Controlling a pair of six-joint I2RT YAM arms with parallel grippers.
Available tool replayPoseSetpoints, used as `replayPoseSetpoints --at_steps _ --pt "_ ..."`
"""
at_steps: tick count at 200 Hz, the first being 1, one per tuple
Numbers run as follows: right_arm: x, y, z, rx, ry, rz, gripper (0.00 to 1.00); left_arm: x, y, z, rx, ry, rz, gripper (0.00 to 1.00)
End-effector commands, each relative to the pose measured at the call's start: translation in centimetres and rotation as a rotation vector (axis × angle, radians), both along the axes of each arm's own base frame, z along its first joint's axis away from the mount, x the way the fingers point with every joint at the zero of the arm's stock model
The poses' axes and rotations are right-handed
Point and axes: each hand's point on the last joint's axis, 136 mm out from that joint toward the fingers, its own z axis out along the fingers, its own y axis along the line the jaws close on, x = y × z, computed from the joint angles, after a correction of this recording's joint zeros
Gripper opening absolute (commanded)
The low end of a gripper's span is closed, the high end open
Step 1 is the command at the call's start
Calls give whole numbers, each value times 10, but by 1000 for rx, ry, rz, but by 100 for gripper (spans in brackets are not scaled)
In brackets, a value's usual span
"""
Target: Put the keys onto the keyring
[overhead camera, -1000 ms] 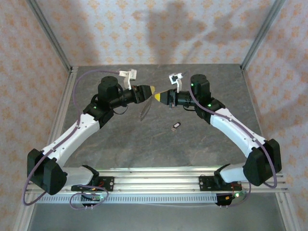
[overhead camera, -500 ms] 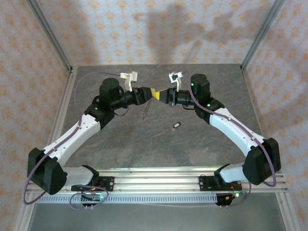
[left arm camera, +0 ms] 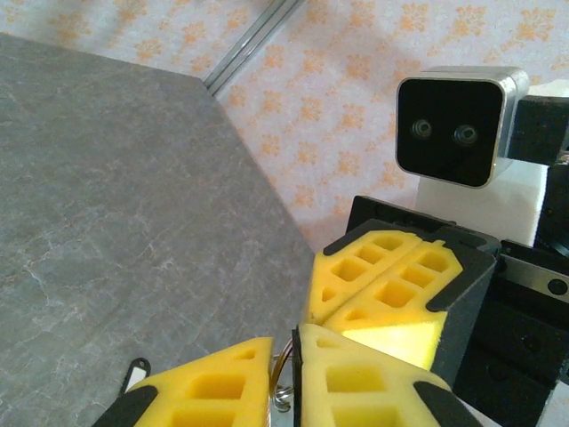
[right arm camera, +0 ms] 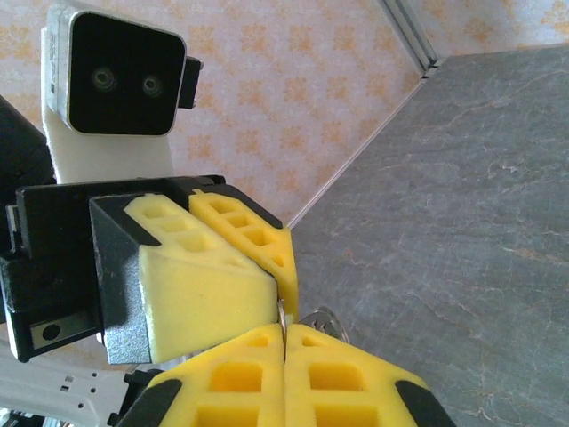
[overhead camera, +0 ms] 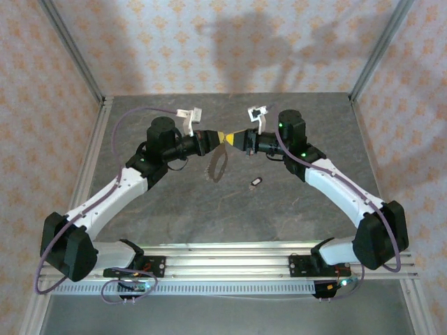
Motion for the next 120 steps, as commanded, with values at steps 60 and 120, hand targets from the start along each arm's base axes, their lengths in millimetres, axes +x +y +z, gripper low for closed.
replayPoseSetpoints --at_steps 60,120 --pt "5 4 7 47 -26 -4 0 -23 -20 16 -25 -78 -121 25" --pt "7 4 -19 34 25 -17 0 -14 -28 -10 22 -40 -120 0"
